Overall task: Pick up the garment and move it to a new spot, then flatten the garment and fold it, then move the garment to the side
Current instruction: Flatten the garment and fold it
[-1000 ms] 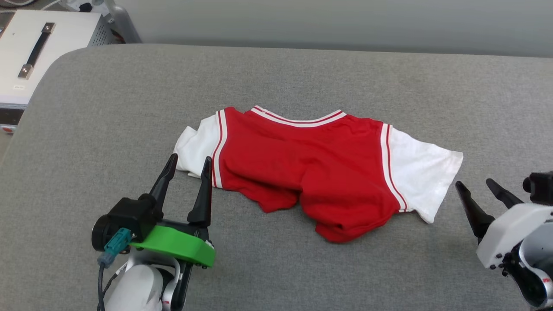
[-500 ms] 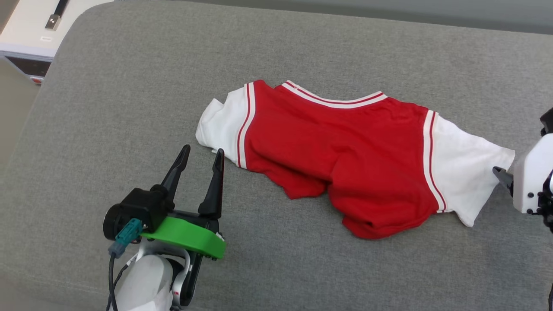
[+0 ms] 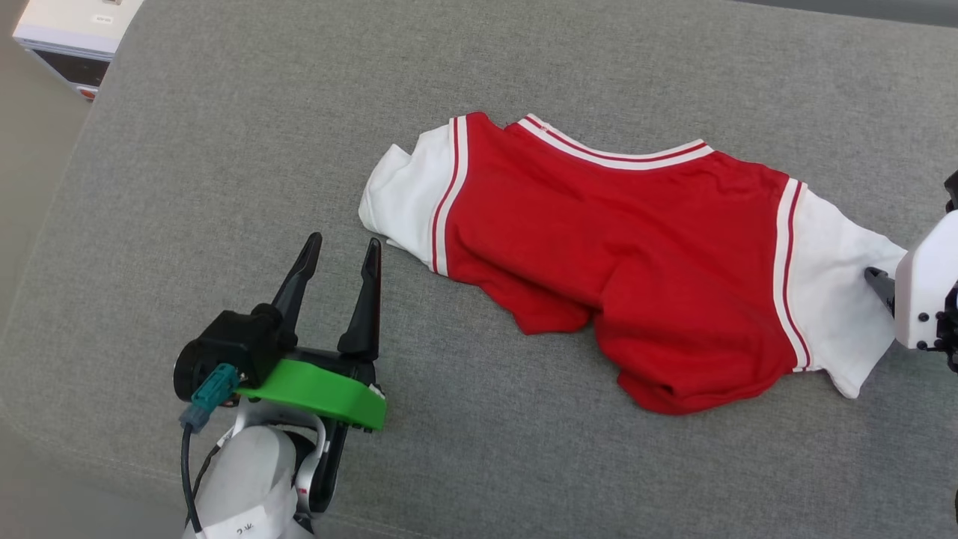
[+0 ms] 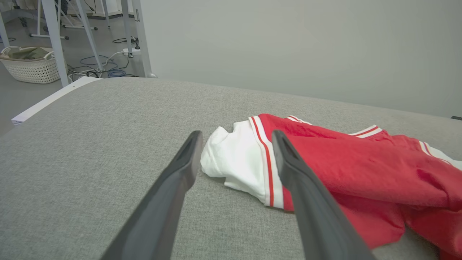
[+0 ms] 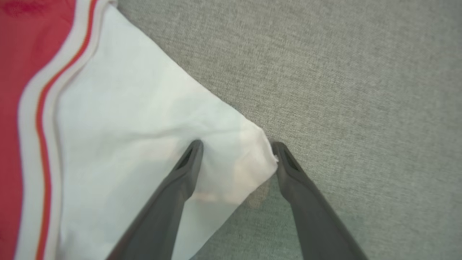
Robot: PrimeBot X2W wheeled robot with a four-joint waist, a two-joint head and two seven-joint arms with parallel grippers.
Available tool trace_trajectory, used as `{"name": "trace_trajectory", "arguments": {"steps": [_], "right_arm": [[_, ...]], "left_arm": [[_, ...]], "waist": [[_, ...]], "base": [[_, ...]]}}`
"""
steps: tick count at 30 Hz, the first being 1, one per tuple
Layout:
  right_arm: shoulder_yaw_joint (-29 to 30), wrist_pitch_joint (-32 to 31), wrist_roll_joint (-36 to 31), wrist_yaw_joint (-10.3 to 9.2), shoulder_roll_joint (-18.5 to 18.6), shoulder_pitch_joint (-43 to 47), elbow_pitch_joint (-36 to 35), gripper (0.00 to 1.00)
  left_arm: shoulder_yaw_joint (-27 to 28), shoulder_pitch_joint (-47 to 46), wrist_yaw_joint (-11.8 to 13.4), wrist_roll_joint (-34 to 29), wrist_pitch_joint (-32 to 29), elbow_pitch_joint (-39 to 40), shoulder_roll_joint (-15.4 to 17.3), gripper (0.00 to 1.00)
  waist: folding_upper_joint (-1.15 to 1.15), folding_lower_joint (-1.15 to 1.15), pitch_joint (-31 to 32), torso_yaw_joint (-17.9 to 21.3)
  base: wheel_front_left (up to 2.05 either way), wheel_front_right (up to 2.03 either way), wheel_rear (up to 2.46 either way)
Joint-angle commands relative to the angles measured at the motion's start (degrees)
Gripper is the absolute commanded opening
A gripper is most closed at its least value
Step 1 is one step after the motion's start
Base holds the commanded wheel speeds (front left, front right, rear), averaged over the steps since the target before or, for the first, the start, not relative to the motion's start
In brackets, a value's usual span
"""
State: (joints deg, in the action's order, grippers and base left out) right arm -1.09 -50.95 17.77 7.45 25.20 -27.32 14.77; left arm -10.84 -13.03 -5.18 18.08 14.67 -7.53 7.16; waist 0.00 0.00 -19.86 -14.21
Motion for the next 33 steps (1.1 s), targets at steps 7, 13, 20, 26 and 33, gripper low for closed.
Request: {"name": "trace_trajectory", "arguments": {"steps": [7, 13, 20, 26, 33], "right_arm": [[-1.25, 3.06, 2.28, 0.03, -0.29, 2.56, 1.16, 0.0], [0.63, 6.43, 3.58, 0.03, 1.69, 4.76, -0.12, 0.0], [2.69, 8.17, 3.33, 0.03, 3.87, 7.08, -1.16, 0.0], [2.97, 8.99, 2.58, 0.03, 3.08, 6.43, -1.83, 0.0], [1.7, 9.6, 2.99, 0.03, 1.93, 4.3, -3.88, 0.0]], "left_arm": [[1.59, -0.8, -0.64, -1.07, 0.32, -1.37, -0.39, 1.0], [2.28, -0.38, -0.9, -1.39, 0.32, -2.2, -0.22, 1.0], [2.26, -0.19, -1.26, -1.11, 0.27, -3.37, 0.28, 1.0], [0.81, -4.86, -1.85, 0.68, -3.98, -5.17, 2.77, 1.0], [-3.03, -17.89, -2.26, 6.63, -20.26, -7.3, 9.95, 1.0]], "waist": [[0.0, 0.0, 1.56, 1.68], [0.0, 0.0, 3.37, 3.4], [0.0, 0.0, 4.08, 4.98], [0.0, 0.0, 1.97, 6.66], [0.0, 0.0, -0.46, 9.26]], "base": [[0.0, 0.0, 0.0], [0.0, 0.0, 0.0], [0.0, 0.0, 0.0], [0.0, 0.0, 0.0], [0.0, 0.0, 0.0]]}}
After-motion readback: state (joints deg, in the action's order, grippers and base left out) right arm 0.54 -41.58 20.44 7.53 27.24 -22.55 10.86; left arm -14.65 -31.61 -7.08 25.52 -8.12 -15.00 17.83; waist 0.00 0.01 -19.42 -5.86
